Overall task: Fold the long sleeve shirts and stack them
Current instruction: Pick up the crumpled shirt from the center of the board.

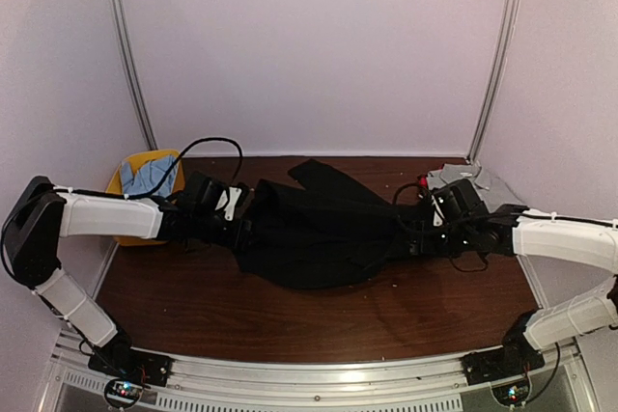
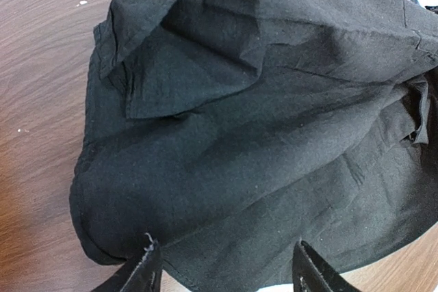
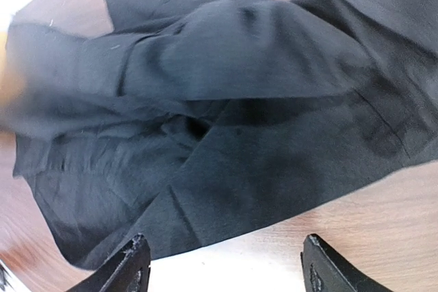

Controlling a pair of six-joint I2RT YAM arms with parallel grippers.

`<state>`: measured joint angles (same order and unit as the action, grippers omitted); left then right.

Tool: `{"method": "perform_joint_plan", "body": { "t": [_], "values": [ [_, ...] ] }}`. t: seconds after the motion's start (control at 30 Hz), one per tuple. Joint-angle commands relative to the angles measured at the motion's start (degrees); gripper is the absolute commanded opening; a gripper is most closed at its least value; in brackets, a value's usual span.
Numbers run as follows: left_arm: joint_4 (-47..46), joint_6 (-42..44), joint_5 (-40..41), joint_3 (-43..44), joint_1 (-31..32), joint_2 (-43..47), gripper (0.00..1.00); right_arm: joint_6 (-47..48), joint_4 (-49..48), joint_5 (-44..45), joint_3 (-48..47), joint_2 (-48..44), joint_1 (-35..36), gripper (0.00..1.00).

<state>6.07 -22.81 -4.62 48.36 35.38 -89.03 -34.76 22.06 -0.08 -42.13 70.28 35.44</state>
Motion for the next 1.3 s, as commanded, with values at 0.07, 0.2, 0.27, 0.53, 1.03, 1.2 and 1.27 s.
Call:
{"method": "perform_joint_plan", "body": {
  "t": [0.07,0.2,0.27,0.53,1.03,1.2,1.27],
  "values": [
    [-0.2,0.5,1.1,-0.3,0.2,1.8,0.66,-8.8,-8.7,4.4,5.2,-1.5,-2.4,0.76],
    [0.1,0.5,1.6,-0.5,0.2,2.1,0.66,-10.4,-12.7,3.3,8.2,-1.3,-4.4,0.75],
    [0.1,0.5,1.6,-0.5,0.2,2.1,0.66,-11.2,-15.2,2.0,9.9,-1.0,-5.8,0.74],
    [0.1,0.6,1.6,-0.2,0.2,1.8,0.66,-13.4,-26.3,-4.5,14.5,1.3,-9.5,0.65],
    [0.3,0.7,2.4,-1.1,0.2,2.1,0.67,-14.4,-36.0,-8.3,14.4,7.9,-10.3,0.36],
    [0.7,0.7,3.8,-2.1,0.2,3.0,0.69,-14.1,-35.3,-8.0,14.4,4.4,-10.6,0.06],
    [0.9,0.7,5.9,-2.1,0.2,3.5,0.69,-13.3,-32.5,-7.6,13.6,2.2,-10.8,0.00]
  ]
}}
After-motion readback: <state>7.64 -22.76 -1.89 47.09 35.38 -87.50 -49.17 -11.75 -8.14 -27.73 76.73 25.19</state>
